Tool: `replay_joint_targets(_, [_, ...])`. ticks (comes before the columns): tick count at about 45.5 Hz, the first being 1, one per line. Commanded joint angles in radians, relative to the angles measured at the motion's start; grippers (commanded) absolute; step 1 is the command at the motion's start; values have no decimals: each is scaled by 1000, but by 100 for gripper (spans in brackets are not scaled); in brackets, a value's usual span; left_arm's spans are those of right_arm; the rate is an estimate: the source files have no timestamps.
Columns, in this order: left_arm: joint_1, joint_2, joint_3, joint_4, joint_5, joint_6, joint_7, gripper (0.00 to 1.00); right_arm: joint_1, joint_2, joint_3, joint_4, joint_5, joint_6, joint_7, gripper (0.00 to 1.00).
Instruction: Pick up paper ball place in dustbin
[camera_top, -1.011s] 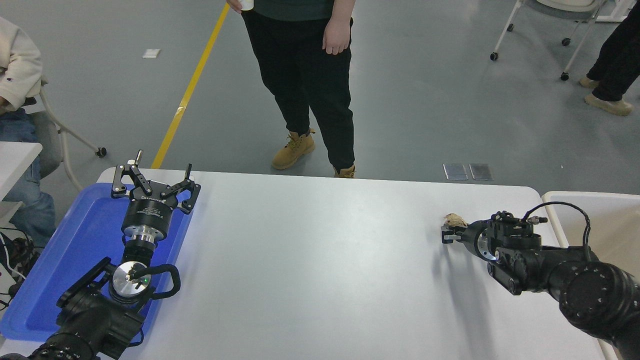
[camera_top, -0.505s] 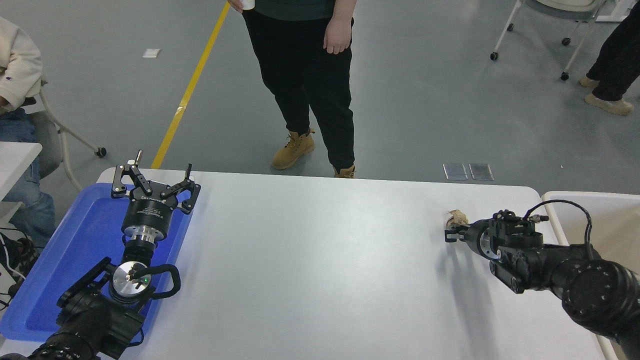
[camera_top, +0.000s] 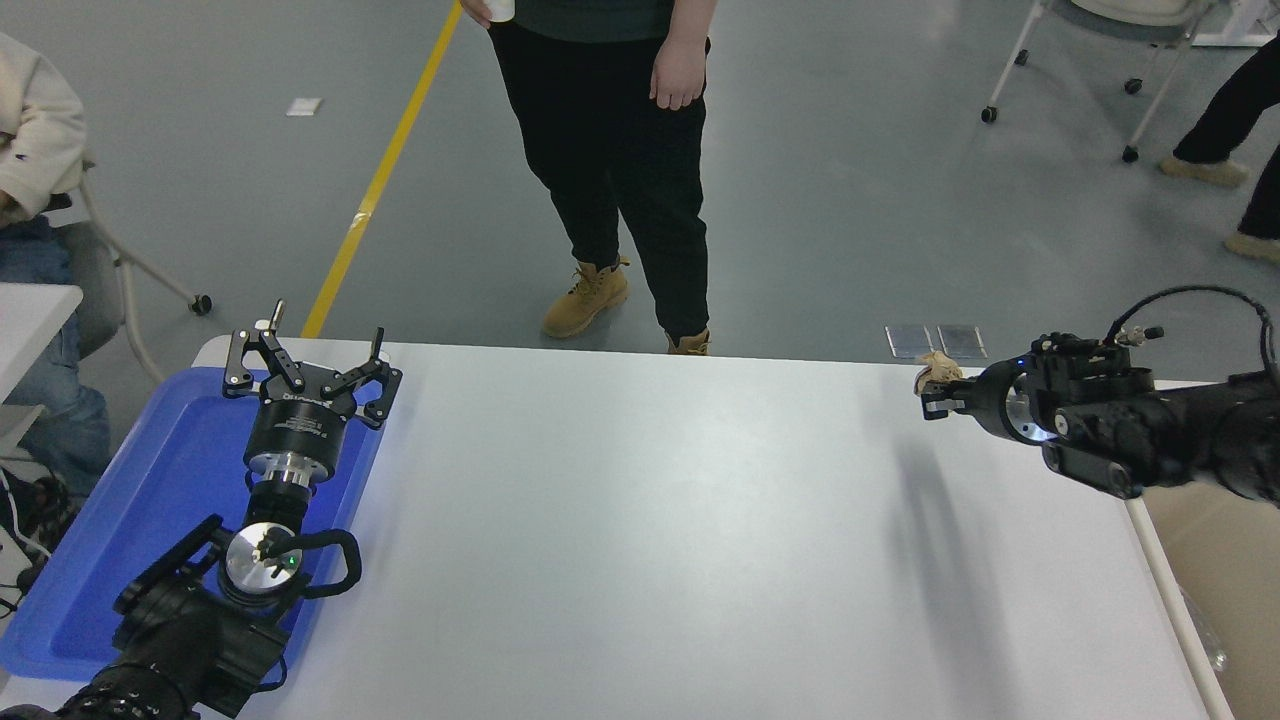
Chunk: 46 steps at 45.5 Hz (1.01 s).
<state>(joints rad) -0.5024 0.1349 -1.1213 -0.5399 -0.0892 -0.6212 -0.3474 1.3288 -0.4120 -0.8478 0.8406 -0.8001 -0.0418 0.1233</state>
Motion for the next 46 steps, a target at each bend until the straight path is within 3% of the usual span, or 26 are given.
replay_joint_targets(1, [-1,0,0,0,0,0,1,100,182,-134,-83,297,-59,10,-1,0])
replay_joint_targets(9, [1,0,0,0,2,0,1,100,368,-263,-174,537,-59,105,-1,0])
replay_joint_targets(20, [1,0,0,0,0,0,1,100,598,-347,-211,718,-21,312,3,0])
replay_joint_targets(28, [1,0,0,0,0,0,1,100,759,-357,-234,752,78,453,3,0])
replay_joint_targets(35, [1,0,0,0,2,0,1,100,917,-376,-241,753,78,640,-5,0])
replay_joint_targets(46, [1,0,0,0,2,0,1,100,1055,-401,-244,750,67,783,-11,0])
